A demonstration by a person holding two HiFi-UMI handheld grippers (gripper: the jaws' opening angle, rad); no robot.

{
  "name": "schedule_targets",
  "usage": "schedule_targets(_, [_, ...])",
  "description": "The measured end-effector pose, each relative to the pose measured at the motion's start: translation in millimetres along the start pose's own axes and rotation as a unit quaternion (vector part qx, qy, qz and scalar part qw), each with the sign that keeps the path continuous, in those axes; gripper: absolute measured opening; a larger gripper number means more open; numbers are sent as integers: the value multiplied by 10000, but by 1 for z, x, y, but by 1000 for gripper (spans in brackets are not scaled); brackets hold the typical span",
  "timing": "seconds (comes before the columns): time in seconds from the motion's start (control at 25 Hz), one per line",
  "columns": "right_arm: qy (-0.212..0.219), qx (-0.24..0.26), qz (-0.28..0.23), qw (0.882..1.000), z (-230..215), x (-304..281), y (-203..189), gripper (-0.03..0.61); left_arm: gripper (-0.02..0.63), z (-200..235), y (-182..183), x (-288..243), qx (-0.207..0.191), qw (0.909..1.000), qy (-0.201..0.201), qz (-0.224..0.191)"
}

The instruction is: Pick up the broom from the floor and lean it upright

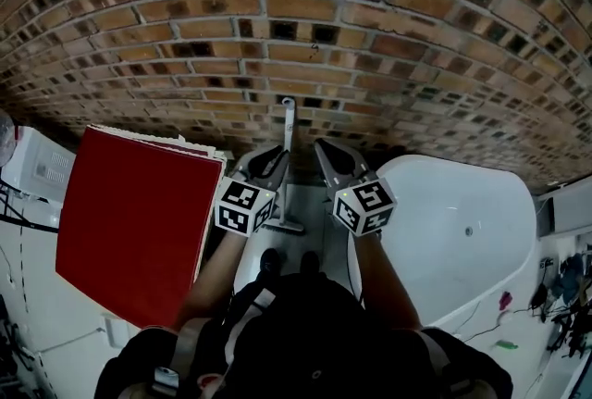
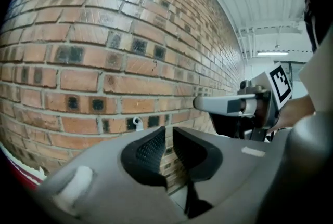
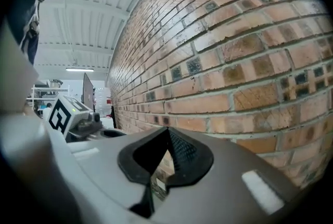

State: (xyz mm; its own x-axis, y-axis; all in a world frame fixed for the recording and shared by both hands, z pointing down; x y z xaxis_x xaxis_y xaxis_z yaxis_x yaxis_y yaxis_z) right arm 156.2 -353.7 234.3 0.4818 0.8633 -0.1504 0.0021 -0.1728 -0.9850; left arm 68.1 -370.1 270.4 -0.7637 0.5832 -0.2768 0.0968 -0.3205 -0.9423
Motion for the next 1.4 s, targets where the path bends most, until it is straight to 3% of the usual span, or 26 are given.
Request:
schedule_targets(0.12, [97, 118, 41, 9999, 10, -1, 1, 2, 4, -10, 16, 20, 24, 9996, -5, -281])
schedule_targets(0.24, [235, 89, 67, 9997, 17, -2, 5, 2, 0, -19, 26, 30, 68, 9992, -84, -394])
schedule_targets(0.76, [604, 85, -145, 9980, 34, 6, 32, 2, 0, -24, 35, 37, 88, 9991, -200, -371])
schedule_targets(1.4, [570, 61, -122, 9983, 29, 13, 31, 2, 0, -28, 30, 35, 154, 9992, -247, -278])
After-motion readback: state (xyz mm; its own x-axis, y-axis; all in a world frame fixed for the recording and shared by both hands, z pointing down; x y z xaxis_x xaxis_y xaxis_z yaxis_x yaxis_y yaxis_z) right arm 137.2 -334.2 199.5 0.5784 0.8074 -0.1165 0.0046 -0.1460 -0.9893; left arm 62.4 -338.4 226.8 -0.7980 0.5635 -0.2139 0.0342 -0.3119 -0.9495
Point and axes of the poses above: the fingertips, and each gripper's own axes: x backward along the fingers, z to its left, y out of its top, the point moved 2 cm from there along x, backward along the fingers, and after that the axes turned 3 degrees about x, right-handed, at the moved point
